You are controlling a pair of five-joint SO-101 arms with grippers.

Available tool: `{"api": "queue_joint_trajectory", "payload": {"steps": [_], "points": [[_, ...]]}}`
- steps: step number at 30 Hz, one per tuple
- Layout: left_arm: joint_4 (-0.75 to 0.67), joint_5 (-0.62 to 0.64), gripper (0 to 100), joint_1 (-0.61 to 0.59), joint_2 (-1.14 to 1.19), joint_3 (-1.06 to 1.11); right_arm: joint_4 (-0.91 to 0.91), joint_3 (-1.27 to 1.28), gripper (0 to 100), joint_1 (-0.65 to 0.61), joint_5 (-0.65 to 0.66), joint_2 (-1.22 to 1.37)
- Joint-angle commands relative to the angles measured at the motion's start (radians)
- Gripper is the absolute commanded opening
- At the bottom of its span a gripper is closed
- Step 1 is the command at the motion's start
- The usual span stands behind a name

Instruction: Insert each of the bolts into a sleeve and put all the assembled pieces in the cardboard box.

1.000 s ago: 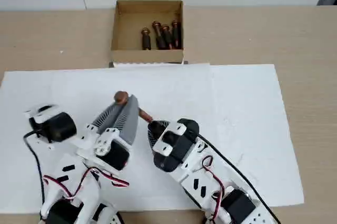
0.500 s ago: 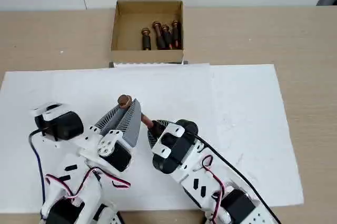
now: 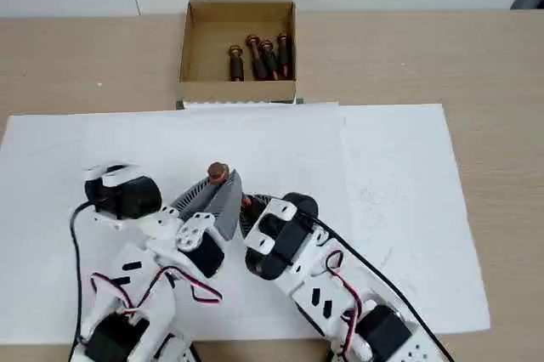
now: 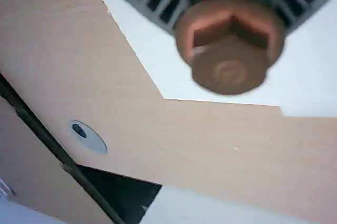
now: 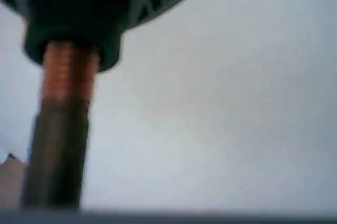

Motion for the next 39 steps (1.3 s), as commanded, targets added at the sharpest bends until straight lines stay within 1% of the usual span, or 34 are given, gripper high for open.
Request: {"api": "queue_joint_trajectory", "payload": {"steps": [1, 3, 8, 11, 14, 19, 23, 33, 35, 37, 39], "points": [[0.002, 0.0, 0, 0.031, -0.009, -0.002, -0.031, -0.048, 0.3, -0.007, 0.014, -0.012], [0.034, -0.005, 0, 0.044, -0.008, -0.004, -0.031, -0.048, 0.3, -0.007, 0.015, -0.012], [0.172, -0.13, 0, 0.126, -0.009, -0.005, -0.031, -0.049, 0.3, -0.007, 0.034, -0.012], [0.186, -0.173, 0, 0.126, -0.009, -0.005, -0.031, -0.049, 0.3, -0.007, 0.035, -0.012], [0.186, -0.241, 3, 0.087, -0.009, -0.005, -0.031, -0.049, 0.3, -0.007, 0.035, -0.012], [0.192, -0.325, 17, -0.032, -0.006, -0.007, -0.031, -0.046, 0.3, -0.007, 0.037, -0.012], [0.192, -0.382, 19, -0.094, -0.006, -0.01, -0.031, -0.04, 0.3, -0.007, 0.037, -0.012], [0.192, -0.379, 20, -0.095, -0.006, -0.082, -0.031, -0.008, 0.3, -0.007, 0.041, -0.012], [0.193, -0.356, 20, -0.094, -0.006, -0.107, -0.031, 0.0, 0.3, -0.007, 0.041, -0.012], [0.199, -0.331, 20, -0.074, -0.005, -0.139, -0.031, 0.0, 0.3, -0.007, 0.041, -0.012], [0.227, -0.305, 20, -0.023, -0.005, -0.163, -0.031, 0.0, 0.3, -0.007, 0.041, -0.012]]}}
